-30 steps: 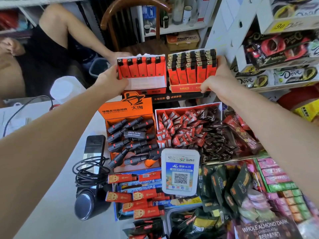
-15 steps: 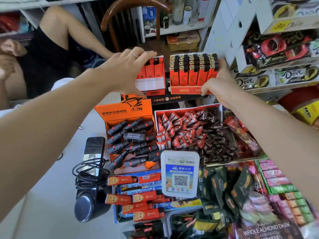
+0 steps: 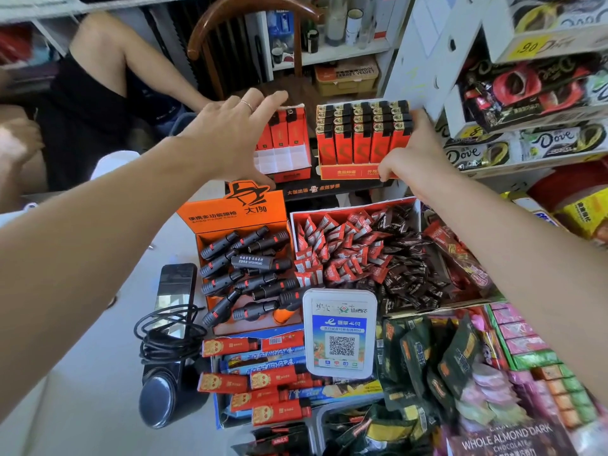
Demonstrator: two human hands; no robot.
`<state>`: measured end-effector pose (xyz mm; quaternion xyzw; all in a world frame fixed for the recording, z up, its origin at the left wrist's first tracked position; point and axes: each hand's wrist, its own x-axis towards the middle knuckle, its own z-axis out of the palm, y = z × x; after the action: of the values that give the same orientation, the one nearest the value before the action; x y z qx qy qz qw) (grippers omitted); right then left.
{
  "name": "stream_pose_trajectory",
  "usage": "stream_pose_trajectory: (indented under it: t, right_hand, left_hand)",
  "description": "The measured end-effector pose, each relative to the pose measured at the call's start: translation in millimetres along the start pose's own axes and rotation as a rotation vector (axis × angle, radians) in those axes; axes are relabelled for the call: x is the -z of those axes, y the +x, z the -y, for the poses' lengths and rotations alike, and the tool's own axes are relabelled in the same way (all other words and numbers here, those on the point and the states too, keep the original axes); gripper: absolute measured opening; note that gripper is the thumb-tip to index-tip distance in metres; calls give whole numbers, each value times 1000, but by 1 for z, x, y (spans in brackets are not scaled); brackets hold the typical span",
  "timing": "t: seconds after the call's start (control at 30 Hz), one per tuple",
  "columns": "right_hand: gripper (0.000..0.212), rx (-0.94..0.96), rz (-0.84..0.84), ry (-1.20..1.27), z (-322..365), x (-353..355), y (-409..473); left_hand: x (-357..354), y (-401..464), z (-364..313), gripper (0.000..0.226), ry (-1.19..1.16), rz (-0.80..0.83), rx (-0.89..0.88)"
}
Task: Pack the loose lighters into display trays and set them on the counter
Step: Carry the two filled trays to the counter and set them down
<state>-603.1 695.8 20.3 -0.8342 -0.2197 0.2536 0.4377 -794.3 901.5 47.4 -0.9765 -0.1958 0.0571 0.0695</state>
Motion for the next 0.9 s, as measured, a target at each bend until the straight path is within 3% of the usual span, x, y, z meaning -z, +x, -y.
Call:
stream_pose_trajectory:
  t: [0.1, 0.23, 0.33, 0.47, 0.7, 0.9]
  right_hand:
    - [84, 24, 15, -33, 0, 3, 2]
    - [111, 44, 18, -101, 0, 4, 0]
    - [112, 53, 19, -96, 2, 5, -3]
    - [109, 25, 29, -115, 3, 5, -3]
    - [88, 61, 45, -224, 5, 4, 0]
    - [107, 97, 119, -213, 11, 5, 13]
  left_hand:
    - [-5, -7, 6, 135, -416, -22, 215]
    - [-22, -19, 18, 109, -986, -72, 566]
    - [-33, -28, 23, 95, -1283, 39, 688]
    - [-36, -30, 16, 44, -1281, 127, 617]
    - [-39, -32, 20, 62, -1041, 160, 540]
    - [-32, -31, 8, 63, -1006, 100, 507]
